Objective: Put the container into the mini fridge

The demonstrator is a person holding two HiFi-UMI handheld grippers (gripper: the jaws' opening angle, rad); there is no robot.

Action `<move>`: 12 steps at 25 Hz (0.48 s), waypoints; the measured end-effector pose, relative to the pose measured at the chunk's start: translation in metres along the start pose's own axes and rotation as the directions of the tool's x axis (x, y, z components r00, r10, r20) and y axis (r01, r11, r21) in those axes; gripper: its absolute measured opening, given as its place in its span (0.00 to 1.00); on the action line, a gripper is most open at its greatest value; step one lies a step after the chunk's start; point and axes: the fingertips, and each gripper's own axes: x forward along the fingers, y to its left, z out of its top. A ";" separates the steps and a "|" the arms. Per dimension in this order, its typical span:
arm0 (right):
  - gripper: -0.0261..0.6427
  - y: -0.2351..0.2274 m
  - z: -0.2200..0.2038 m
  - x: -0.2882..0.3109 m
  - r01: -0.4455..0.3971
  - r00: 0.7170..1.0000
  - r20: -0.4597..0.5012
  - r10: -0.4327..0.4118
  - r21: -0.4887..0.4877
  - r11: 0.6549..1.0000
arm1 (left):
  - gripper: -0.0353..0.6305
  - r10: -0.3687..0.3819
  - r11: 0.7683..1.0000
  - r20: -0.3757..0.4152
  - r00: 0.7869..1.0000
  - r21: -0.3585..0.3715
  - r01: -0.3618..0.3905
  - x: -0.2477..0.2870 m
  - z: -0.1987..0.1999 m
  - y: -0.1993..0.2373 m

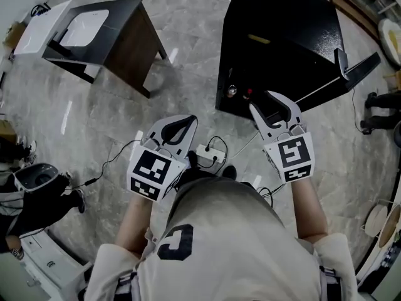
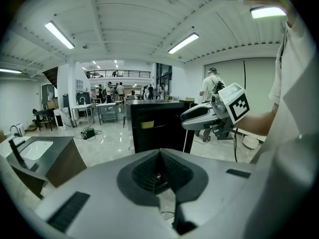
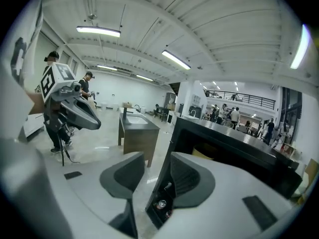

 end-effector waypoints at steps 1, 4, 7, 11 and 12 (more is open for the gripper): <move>0.30 0.002 0.000 -0.006 -0.005 1.000 0.011 0.005 0.009 1.000 | 0.14 -0.007 1.000 0.004 1.000 0.000 0.007 0.001 0.002 -0.006; 0.25 0.003 -0.003 -0.025 -0.020 0.999 0.042 0.018 0.052 0.998 | 0.14 -0.012 1.000 0.013 1.000 -0.004 0.012 0.004 0.006 -0.023; 0.17 0.006 -0.002 -0.039 -0.040 0.997 0.063 0.035 0.081 0.996 | 0.14 -0.004 1.000 0.013 1.000 -0.007 0.004 0.003 0.006 -0.034; 0.13 0.017 0.002 -0.048 -0.080 0.995 0.066 0.073 0.114 0.990 | 0.14 -0.014 0.999 0.010 1.000 -0.031 0.014 -0.002 0.000 -0.040; 0.12 0.022 0.005 -0.049 -0.090 0.994 0.073 0.082 0.121 0.989 | 0.14 -0.023 0.999 0.008 1.000 -0.032 0.023 -0.003 -0.003 -0.040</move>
